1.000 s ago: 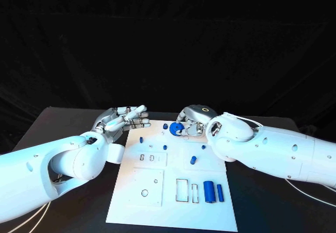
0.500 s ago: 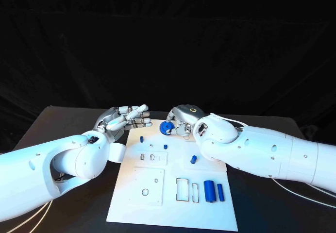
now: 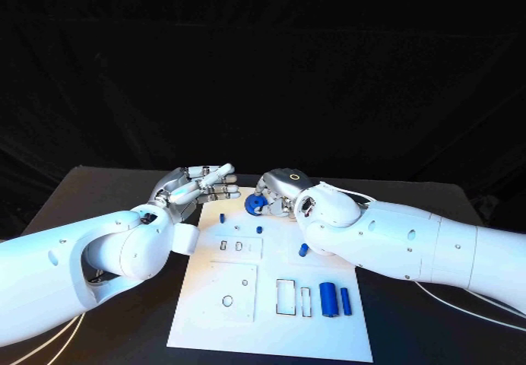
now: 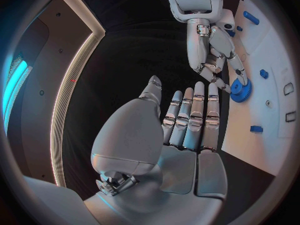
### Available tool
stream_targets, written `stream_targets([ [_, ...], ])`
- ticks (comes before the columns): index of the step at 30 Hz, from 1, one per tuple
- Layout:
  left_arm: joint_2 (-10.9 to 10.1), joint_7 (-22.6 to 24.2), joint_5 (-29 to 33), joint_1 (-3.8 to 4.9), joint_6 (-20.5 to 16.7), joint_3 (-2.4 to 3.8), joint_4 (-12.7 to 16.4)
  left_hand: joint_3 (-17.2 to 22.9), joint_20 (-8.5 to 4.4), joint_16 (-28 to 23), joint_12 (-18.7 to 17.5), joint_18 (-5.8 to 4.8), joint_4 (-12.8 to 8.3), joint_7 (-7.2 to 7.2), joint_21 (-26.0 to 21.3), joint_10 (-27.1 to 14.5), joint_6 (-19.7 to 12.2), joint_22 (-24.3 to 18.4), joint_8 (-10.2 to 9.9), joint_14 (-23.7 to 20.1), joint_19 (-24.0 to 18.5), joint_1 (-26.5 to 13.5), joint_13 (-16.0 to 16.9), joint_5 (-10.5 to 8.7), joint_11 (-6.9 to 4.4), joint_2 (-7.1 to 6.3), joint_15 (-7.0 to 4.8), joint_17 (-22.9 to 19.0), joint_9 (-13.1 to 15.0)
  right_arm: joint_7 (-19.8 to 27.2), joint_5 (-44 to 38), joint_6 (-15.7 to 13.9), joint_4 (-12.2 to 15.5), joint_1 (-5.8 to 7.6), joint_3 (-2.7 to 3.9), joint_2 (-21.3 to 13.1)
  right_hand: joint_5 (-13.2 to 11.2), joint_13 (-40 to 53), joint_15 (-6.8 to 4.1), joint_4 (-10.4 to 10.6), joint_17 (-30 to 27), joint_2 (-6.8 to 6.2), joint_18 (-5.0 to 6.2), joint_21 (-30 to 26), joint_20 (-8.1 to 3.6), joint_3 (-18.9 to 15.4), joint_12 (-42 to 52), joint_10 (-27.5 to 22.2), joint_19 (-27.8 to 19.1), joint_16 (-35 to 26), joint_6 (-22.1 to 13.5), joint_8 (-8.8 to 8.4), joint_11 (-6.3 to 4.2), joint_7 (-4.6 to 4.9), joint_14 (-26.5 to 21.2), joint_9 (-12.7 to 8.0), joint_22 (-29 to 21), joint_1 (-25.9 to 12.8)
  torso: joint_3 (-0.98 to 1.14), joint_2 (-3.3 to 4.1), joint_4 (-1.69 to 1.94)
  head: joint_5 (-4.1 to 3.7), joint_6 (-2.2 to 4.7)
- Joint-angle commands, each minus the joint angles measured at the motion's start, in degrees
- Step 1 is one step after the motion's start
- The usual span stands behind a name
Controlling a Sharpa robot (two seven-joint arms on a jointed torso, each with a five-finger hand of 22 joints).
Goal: Assemble the parts on the task board
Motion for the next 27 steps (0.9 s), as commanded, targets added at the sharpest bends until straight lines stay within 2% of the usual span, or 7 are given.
stream_targets([
  [1, 0.2, 0.3, 0.1, 0.07, 1.1, 0.05, 0.1, -0.1, 0.08, -0.2, -0.2, 0.32, 0.0, 0.26, 0.1, 0.0, 0.1, -0.1, -0.3, 0.3, 0.4, -0.1, 0.0, 0.17, 0.36, 0.48, -0.01, 0.1, -0.1, 0.7, -0.3, 1.0, -0.6, -0.19, -0.03, 0.4, 0.3, 9.0, -0.31, 0.0, 12.5, 0.32, -0.75, 0.1, -0.37, 0.3, 0.2, 1.0, 5.7, 0.2, 1.2, 0.12, -0.28, -0.73, 5.4, 0.1, 14.9, 0.2, 0.01, -0.01, 0.05, 0.03, -0.13],
  [6, 0.2, 0.3, 0.1, 0.07, 1.1, 0.05, 0.0, -0.1, 0.08, -0.2, -0.2, 0.32, 0.0, 0.26, 0.1, 0.0, 0.1, -0.1, -0.3, 0.3, 0.4, -0.1, 0.0, 0.17, 0.36, 0.48, -0.01, 0.1, -0.1, 1.1, 0.3, 1.1, -1.2, -0.57, -0.05, 0.9, 0.3, 8.8, -0.27, 0.1, 12.4, 0.18, -0.72, 0.1, -0.36, 0.4, 0.1, 0.9, 5.6, 0.2, 1.0, -0.01, -0.23, -0.66, 5.4, 0.0, 14.8, 0.1, 0.02, -0.01, -0.04, 0.22, -0.24],
  [12, 0.2, 0.3, 0.1, 0.07, 1.1, 0.05, 0.0, -0.1, 0.08, -0.2, -0.2, 0.32, 0.0, 0.26, 0.1, 0.0, 0.1, -0.1, -0.3, 0.3, 0.4, -0.1, 0.0, 0.17, 0.36, 0.48, -0.01, 0.1, -0.1, 1.4, 0.6, 1.1, -1.7, -0.73, -0.06, 1.2, -0.9, 8.3, 0.11, 0.5, 12.3, -0.73, -0.68, -0.1, -0.12, 0.5, -0.4, 0.4, 5.5, 0.1, -0.1, -1.0, 0.24, -0.12, 5.3, -0.4, 14.6, -1.2, 0.01, -0.03, -0.03, 0.2, -0.22],
  [16, 0.1, 0.3, 0.1, 0.07, 1.1, 0.05, 0.0, -0.1, 0.08, -0.2, -0.2, 0.32, 0.0, 0.26, 0.1, 0.0, 0.1, -0.1, -0.3, 0.3, 0.4, -0.1, 0.0, 0.17, 0.36, 0.48, -0.01, 0.1, -0.1, 1.5, 0.8, 0.8, -1.9, -0.75, -0.06, 1.2, -5.1, 7.4, 0.73, 1.1, 12.2, -1.84, -0.62, -0.2, 0.36, -0.1, -1.2, -0.4, 5.3, 0.1, -2.5, -2.79, 0.89, 0.58, 5.3, -1.0, 14.5, -3.1, 0.01, 0.0, -0.09, 0.22, -0.21],
  [20, 0.1, 0.3, 0.1, 0.08, 1.0, 0.05, 0.0, -0.1, 0.08, -0.2, -0.2, 0.32, 0.0, 0.26, 0.1, 0.0, 0.1, -0.1, -0.3, 0.3, 0.4, -0.1, 0.0, 0.17, 0.36, 0.48, -0.01, 0.1, -0.1, 1.7, 1.2, 0.6, -2.0, -0.76, -0.07, 1.2, -7.9, 6.5, 1.22, 2.0, 12.2, -3.01, -0.56, -0.4, 0.89, -1.0, -2.1, -1.3, 5.2, 0.1, -5.6, -4.38, 1.35, 1.01, 5.3, -1.8, 14.3, -5.2, 0.02, 0.0, -0.08, 0.19, -0.17],
  [23, 0.1, 0.3, 0.1, 0.08, 1.0, 0.05, 0.0, -0.1, 0.08, -0.2, -0.2, 0.32, 0.0, 0.26, 0.1, 0.0, 0.1, -0.1, -0.3, 0.3, 0.4, -0.1, 0.0, 0.17, 0.36, 0.48, -0.01, 0.1, -0.1, 1.8, 1.5, 0.8, -2.0, -0.76, -0.07, 1.2, -8.0, 6.4, 1.39, 2.6, 12.3, -3.55, -0.57, -0.4, 1.11, -1.4, -2.2, -1.4, 5.2, 0.1, -6.7, -4.35, 1.54, 1.19, 5.3, -2.0, 14.3, -6.2, 0.04, 0.01, -0.06, 0.17, -0.13],
  [27, 0.1, 0.2, 0.1, 0.08, 1.0, 0.05, 0.0, -0.1, 0.08, -0.2, -0.2, 0.32, 0.0, 0.26, 0.1, 0.0, 0.1, -0.1, -0.3, 0.3, 0.4, -0.1, 0.0, 0.17, 0.36, 0.48, -0.01, 0.1, -0.1, 2.1, 2.2, 1.4, -1.8, -0.76, -0.07, 1.0, -6.8, 6.7, 1.5, 3.1, 12.4, -3.41, -0.61, -0.3, 1.27, -1.3, -1.9, -1.2, 5.3, 0.2, -5.7, -3.85, 1.62, 1.26, 5.3, -1.8, 14.5, -7.0, 0.04, 0.0, -0.01, 0.21, -0.08],
])
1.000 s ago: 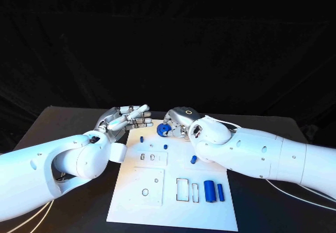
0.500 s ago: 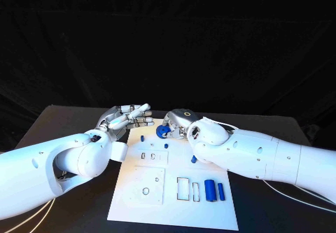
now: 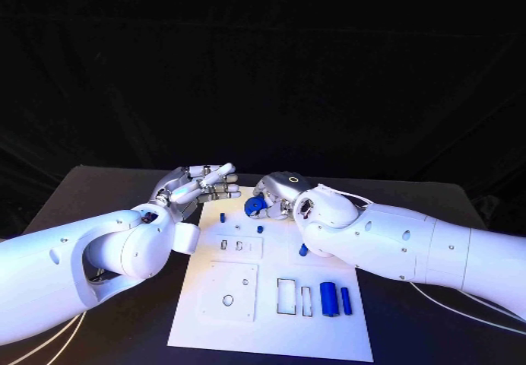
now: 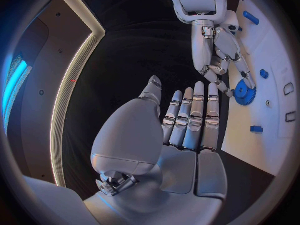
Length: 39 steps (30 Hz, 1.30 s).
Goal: Assemble the parts on the task board
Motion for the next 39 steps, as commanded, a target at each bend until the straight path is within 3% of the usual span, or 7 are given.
stream_targets([
  [1, 0.1, 0.3, 0.1, 0.08, 1.0, 0.05, 0.1, -0.1, 0.08, -0.2, -0.2, 0.33, 0.0, 0.26, 0.1, 0.0, 0.1, -0.1, -0.3, 0.3, 0.4, -0.1, 0.0, 0.17, 0.36, 0.48, -0.01, 0.1, -0.1, 0.9, 1.0, 1.3, 0.2, -0.04, -0.01, -0.2, 0.8, 6.8, 0.36, 0.5, 12.5, 0.23, -0.62, 0.0, 0.45, 0.2, 0.1, 0.1, 5.6, 0.2, 1.0, 0.51, 0.38, 0.02, 5.3, 0.2, 14.5, -0.6, 0.03, 0.03, 0.02, 0.03, -0.04],
  [14, 0.0, 0.2, 0.1, 0.08, 0.9, 0.05, 0.1, -0.1, 0.08, -0.2, -0.2, 0.33, 0.0, 0.26, 0.1, 0.0, 0.1, -0.1, -0.3, 0.3, 0.4, -0.1, 0.0, 0.17, 0.36, 0.48, -0.01, 0.1, -0.1, 1.4, 4.3, 4.3, -0.2, -0.04, -0.04, -0.6, 3.3, 7.4, 0.21, 0.9, 12.8, 2.48, -0.7, 0.2, 0.37, -0.2, 0.6, 0.6, 5.8, 0.4, 3.0, 0.77, 0.18, -0.22, 5.3, 0.6, 14.7, -4.3, 0.0, 0.03, -0.01, 0.02, -0.15],
  [24, -0.1, 0.2, 0.1, 0.08, 0.9, 0.05, 0.1, -0.2, 0.07, -0.3, -0.3, 0.33, -0.1, 0.25, 0.0, 0.0, 0.1, -0.1, -0.4, 0.4, 0.5, -0.1, 0.0, 0.16, 0.36, 0.56, -0.01, 0.1, -0.1, 0.6, 4.9, 4.3, -0.1, -0.03, -0.05, -1.3, 3.9, 7.4, 0.23, 0.7, 12.8, 2.57, -0.72, 0.3, 0.37, -0.2, 0.6, 0.6, 5.9, 0.4, 3.0, 0.64, 0.22, -0.15, 5.3, 0.6, 14.8, -4.5, 0.01, 0.01, 0.02, 0.02, -0.14],
  [32, -0.2, 0.1, 0.1, 0.08, 0.9, 0.05, 0.1, -0.2, 0.07, -0.4, -0.4, 0.33, -0.3, 0.24, 0.0, 0.0, 0.1, -0.2, -0.4, 0.4, 0.5, 0.2, 0.0, 0.17, 0.36, 0.6, -0.01, 0.1, -0.1, 1.1, 4.6, 0.9, 2.0, -0.03, -0.04, -3.5, 3.7, 7.6, 0.29, -0.5, 12.9, 1.94, -0.79, 0.5, 0.41, 0.0, 0.8, 0.7, 6.0, 0.4, 3.1, 0.51, 0.27, -0.09, 5.4, 0.6, 15.0, -3.2, 0.05, 0.02, 0.01, 0.1, -0.13],
  [39, -0.5, 0.2, 0.1, 0.08, 0.8, 0.04, 0.0, -0.2, 0.07, -0.4, -0.4, 0.33, -0.4, 0.24, 0.0, 0.0, 0.1, -0.2, -0.5, 0.4, 0.5, 0.3, 0.0, 0.16, 0.35, 0.6, -0.01, 0.1, -0.1, 3.6, 6.0, -4.3, 7.8, 0.39, 0.19, -9.2, 4.0, 7.7, 0.24, -1.1, 12.6, 2.05, -0.76, 0.4, 0.4, 0.4, 0.9, 0.9, 6.0, 0.3, 3.6, 0.58, 0.2, -0.18, 5.3, 0.7, 14.9, -2.3, 0.1, -0.04, -0.3, 0.14, 0.1],
])
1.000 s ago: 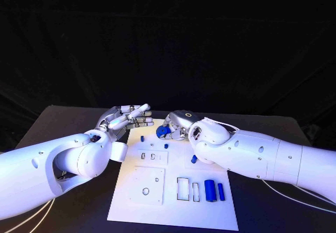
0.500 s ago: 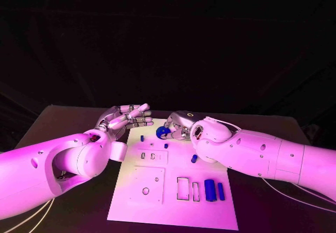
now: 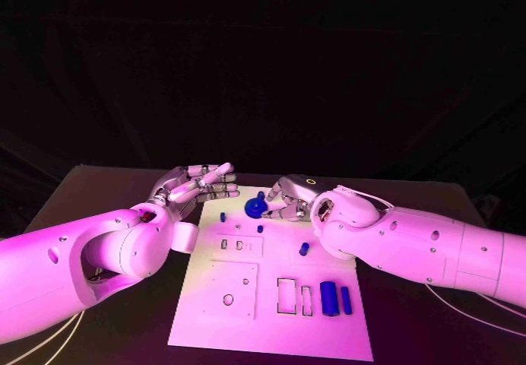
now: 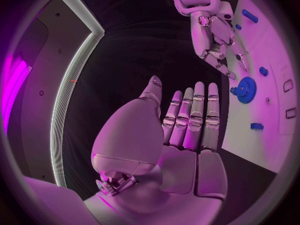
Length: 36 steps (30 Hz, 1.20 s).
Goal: Assemble the parts on the task board
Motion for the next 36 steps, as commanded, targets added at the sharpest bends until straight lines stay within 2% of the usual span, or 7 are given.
stream_targets([
  [1, -0.1, 0.3, 0.1, 0.07, 0.8, 0.04, 0.1, 0.0, 0.07, -0.2, -0.4, 0.33, -0.2, 0.25, 0.0, 0.0, 0.1, -0.1, -0.2, 0.4, 0.5, 0.1, 0.0, 0.16, 0.35, 0.36, -0.01, 0.0, -0.1, 2.6, 2.1, -4.5, 2.9, 0.6, 0.19, -3.3, 0.3, 7.7, 0.23, -0.5, 12.5, -0.08, -0.73, 0.0, 0.4, 0.0, 0.2, 0.2, 5.9, 0.0, 0.3, -0.16, 0.02, -0.02, 5.3, 0.1, 14.8, 0.7, 0.09, -0.06, -0.31, 0.08, 0.19],
  [4, -0.2, 0.3, 0.1, 0.07, 0.8, 0.04, 0.1, 0.0, 0.07, -0.2, -0.4, 0.33, -0.2, 0.25, 0.0, 0.0, 0.1, -0.1, -0.2, 0.4, 0.5, 0.1, 0.0, 0.16, 0.35, 0.36, -0.01, 0.0, -0.1, 4.2, 5.9, -3.1, 5.3, 1.74, 0.26, -7.3, 0.2, 6.2, 0.13, -1.0, 10.6, -2.25, -0.11, -1.8, 0.33, -0.7, -1.2, -1.1, 4.2, -0.9, 0.2, -0.32, -0.06, -0.12, 4.8, 0.0, 13.1, 0.8, 0.19, -0.15, -0.54, 0.07, 0.18],
  [7, -0.4, 0.3, 0.1, 0.07, 0.8, 0.04, 0.1, 0.0, 0.07, -0.2, -0.4, 0.33, -0.2, 0.25, 0.0, 0.0, 0.1, -0.1, -0.2, 0.4, 0.5, 0.1, 0.0, 0.16, 0.35, 0.36, -0.01, 0.0, -0.1, 6.3, 9.9, -1.0, 7.1, 2.48, 0.28, -11.5, -0.5, 5.5, 0.05, -1.4, 9.7, -2.97, 0.29, -3.0, 0.27, -0.7, -1.9, -1.7, 3.1, -1.3, 0.1, -0.45, -0.13, -0.23, 4.5, 0.0, 11.9, 1.7, 0.26, -0.31, -0.92, -0.21, 0.29],
  [11, -0.4, 0.3, 0.1, 0.06, 0.9, 0.03, -0.1, 0.0, 0.07, -0.2, -0.4, 0.33, -0.2, 0.25, 0.0, 0.0, 0.1, -0.1, -0.2, 0.4, 0.5, 0.1, 0.0, 0.16, 0.35, 0.36, -0.01, 0.0, -0.1, 11.6, 15.2, 1.4, 8.1, 2.98, 0.27, -17.3, -0.6, 5.1, -0.05, -2.9, 9.7, -3.01, 0.35, -3.2, 0.15, 0.0, -2.3, -2.1, 2.9, -1.4, -0.1, -0.5, -0.2, -0.24, 4.5, 0.0, 11.7, 4.3, 0.54, -0.53, -1.53, -0.65, 0.41],
  [16, -0.2, 0.4, 0.1, 0.05, 1.1, 0.02, -0.3, 0.0, 0.07, -0.2, -0.4, 0.33, -0.3, 0.24, 0.0, 0.1, 0.1, -0.1, -0.2, 0.5, 0.5, 0.1, 0.0, 0.17, 0.35, 0.39, -0.01, 0.1, -0.1, 17.5, 21.2, 1.0, 7.4, 2.56, 0.11, -20.9, 0.2, 4.7, 0.32, -4.7, 10.0, -2.58, 0.19, -2.8, 0.33, 1.1, -2.8, -2.6, 3.3, -1.3, -0.5, -0.52, 0.3, 0.47, 4.6, -0.1, 12.2, 7.4, 0.98, -0.66, -2.06, -0.5, 0.47],
  [23, 0.0, 0.4, 0.1, 0.04, 1.2, 0.0, -0.7, 0.0, 0.07, -0.2, -0.4, 0.33, -0.3, 0.24, 0.0, 0.1, 0.1, -0.1, -0.2, 0.5, 0.5, 0.1, 0.0, 0.17, 0.35, 0.39, -0.01, 0.1, -0.1, 19.6, 21.5, 1.1, 5.4, 1.21, -0.04, -22.6, 0.3, 4.7, 0.49, -5.3, 10.3, -2.56, 0.13, -2.7, 0.5, 1.5, -2.8, -2.5, 3.5, -1.2, -0.7, -0.52, 0.44, 0.62, 4.7, -0.1, 12.4, 8.4, 1.22, -0.74, -2.26, -0.57, 0.2],
  [36, 0.1, 0.4, 0.1, 0.03, 1.4, -0.01, -1.0, 0.0, 0.07, -0.2, -0.4, 0.33, -0.3, 0.24, 0.0, 0.1, 0.1, -0.1, -0.2, 0.5, 0.5, 0.1, 0.0, 0.17, 0.35, 0.39, -0.01, 0.1, -0.1, 18.3, 18.0, 0.2, 0.6, -1.73, -0.1, -19.3, -0.2, 4.7, 0.6, -5.7, 10.6, -2.7, 0.09, -2.6, 0.64, 1.6, -2.8, -2.5, 3.6, -1.0, -1.7, -0.71, 0.56, 0.74, 4.8, -0.3, 12.5, 8.8, 1.03, -0.76, -2.08, -0.56, -0.39],
])
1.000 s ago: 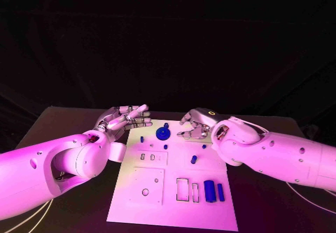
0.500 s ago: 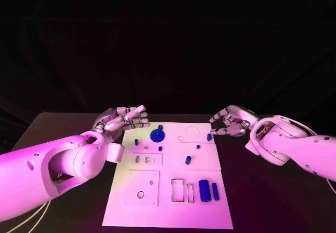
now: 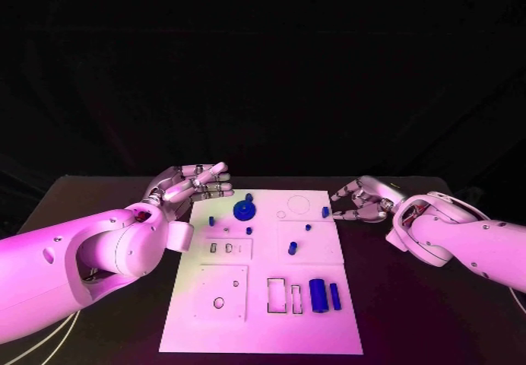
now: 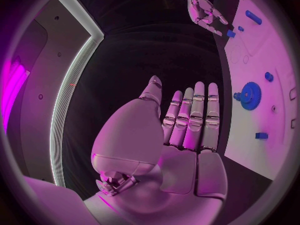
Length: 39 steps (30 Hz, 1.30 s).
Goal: Assemble the parts on the task board
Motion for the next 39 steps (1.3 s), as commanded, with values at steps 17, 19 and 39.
stream_targets([
  [17, 0.1, 0.3, 0.1, 0.05, 1.2, 0.04, -0.2, 0.0, 0.07, -0.2, -0.2, 0.33, -0.3, 0.24, 0.0, 0.1, 0.1, -0.1, -0.2, 0.5, 0.5, 0.1, 0.0, 0.17, 0.35, 0.39, -0.01, 0.1, -0.1, -0.2, -1.7, 0.3, -3.0, -1.39, -0.01, 3.7, 0.0, 5.4, 0.38, -0.2, 10.9, 1.17, -0.02, 0.7, 0.48, 0.8, 0.5, 0.6, 3.8, 0.4, 0.6, 0.46, 0.2, -0.12, 5.1, 0.1, 12.8, 0.5, -0.11, -0.07, 0.16, 0.39, -0.48],
  [19, 0.1, 0.3, 0.1, 0.05, 1.3, 0.04, -0.2, 0.0, 0.07, -0.2, -0.2, 0.33, -0.3, 0.24, 0.0, 0.1, 0.1, -0.1, -0.2, 0.5, 0.5, 0.1, 0.0, 0.17, 0.35, 0.39, -0.01, 0.1, -0.1, -0.2, -1.6, 0.4, -3.2, -1.4, 0.0, 3.9, 0.1, 5.6, 0.34, -0.2, 10.9, 1.51, -0.05, 0.8, 0.46, 1.0, 0.7, 0.8, 3.8, 0.4, 1.1, 0.66, 0.13, -0.21, 5.1, 0.2, 12.9, 0.4, -0.09, -0.09, 0.17, 0.37, -0.48],
  [39, 0.0, -0.1, 0.1, 0.05, 1.3, 0.04, -0.1, 0.0, 0.07, -0.3, -0.3, 0.33, -0.4, 0.19, -0.1, 0.1, 0.2, -0.2, -0.3, 0.5, 0.6, 0.2, 0.0, 0.17, 0.31, 0.5, -0.03, 0.1, 0.0, -0.8, -1.3, 1.5, -4.2, -1.59, 0.0, 4.8, -1.1, 6.5, -0.39, -0.9, 11.4, 3.5, -0.19, 1.3, -0.12, 3.8, 1.5, 1.7, 4.3, 0.6, 4.6, 2.2, -0.78, -1.23, 5.2, 0.8, 13.4, 1.1, -0.06, -0.08, 0.14, 0.29, -0.65],
])
